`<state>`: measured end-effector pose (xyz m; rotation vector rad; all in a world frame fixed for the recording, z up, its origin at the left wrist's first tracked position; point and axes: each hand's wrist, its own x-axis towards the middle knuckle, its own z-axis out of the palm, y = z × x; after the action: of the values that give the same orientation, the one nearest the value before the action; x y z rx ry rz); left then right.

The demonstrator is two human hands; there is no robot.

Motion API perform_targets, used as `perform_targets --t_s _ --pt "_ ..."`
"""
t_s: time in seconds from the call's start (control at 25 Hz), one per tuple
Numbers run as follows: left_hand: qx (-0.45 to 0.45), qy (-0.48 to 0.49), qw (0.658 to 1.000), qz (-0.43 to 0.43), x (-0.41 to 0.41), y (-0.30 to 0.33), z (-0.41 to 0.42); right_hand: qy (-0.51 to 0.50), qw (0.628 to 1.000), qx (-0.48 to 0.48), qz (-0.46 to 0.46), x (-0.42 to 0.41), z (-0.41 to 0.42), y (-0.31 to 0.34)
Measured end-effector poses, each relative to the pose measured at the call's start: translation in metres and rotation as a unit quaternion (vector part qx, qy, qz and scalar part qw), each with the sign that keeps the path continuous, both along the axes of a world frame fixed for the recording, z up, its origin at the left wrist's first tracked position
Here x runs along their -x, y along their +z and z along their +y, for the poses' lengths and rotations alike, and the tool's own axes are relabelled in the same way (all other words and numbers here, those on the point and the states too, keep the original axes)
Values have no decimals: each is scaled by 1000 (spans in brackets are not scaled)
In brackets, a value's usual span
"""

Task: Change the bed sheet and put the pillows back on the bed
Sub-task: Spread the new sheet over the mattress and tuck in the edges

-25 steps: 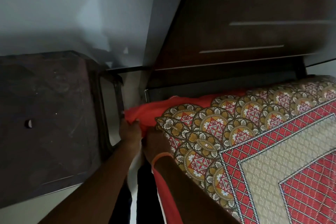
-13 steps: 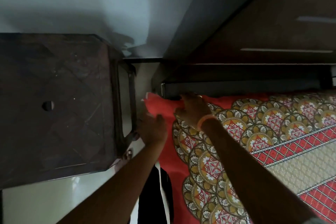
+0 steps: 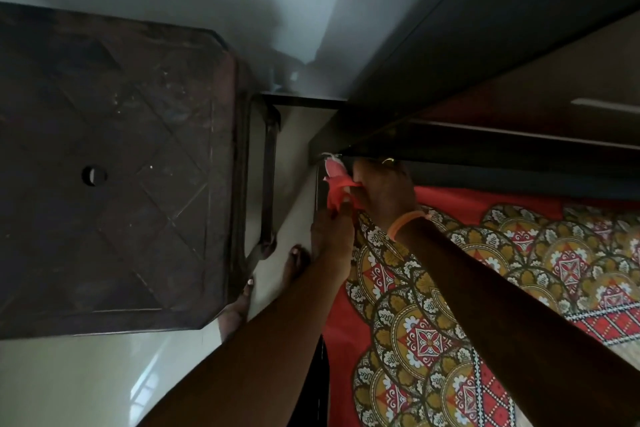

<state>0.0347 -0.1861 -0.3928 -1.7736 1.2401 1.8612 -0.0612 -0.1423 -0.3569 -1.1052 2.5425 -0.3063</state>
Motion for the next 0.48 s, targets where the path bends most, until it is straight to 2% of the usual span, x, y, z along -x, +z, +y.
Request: perform_targets --t_s 0.08,0.16,0.2,0.28,0.32,0.4,0.48 --pt "44 11 999 0 6 -4 -6 -18 999 -36 -1 3 -3 -8" --pt "130 -70 989 -24 10 -7 -16 -59 982 -175 -40 10 -14 -23" --pt "167 -115 978 -51 9 -6 -20 -58 968 -241 -32 13 -19 -29" --pt "202 -143 964 -95 5 -3 -24 -49 945 -324 -6 17 -24 -38" --pt "192 -139 968 -77 2 -1 -20 -57 935 -349 -8 18 -24 -40" --pt "151 -152 976 34 -5 8 -5 -96 919 -380 -52 24 -19 -45" --pt "166 -186 957 146 -11 18 5 -122 913 -364 -136 32 -15 -49"
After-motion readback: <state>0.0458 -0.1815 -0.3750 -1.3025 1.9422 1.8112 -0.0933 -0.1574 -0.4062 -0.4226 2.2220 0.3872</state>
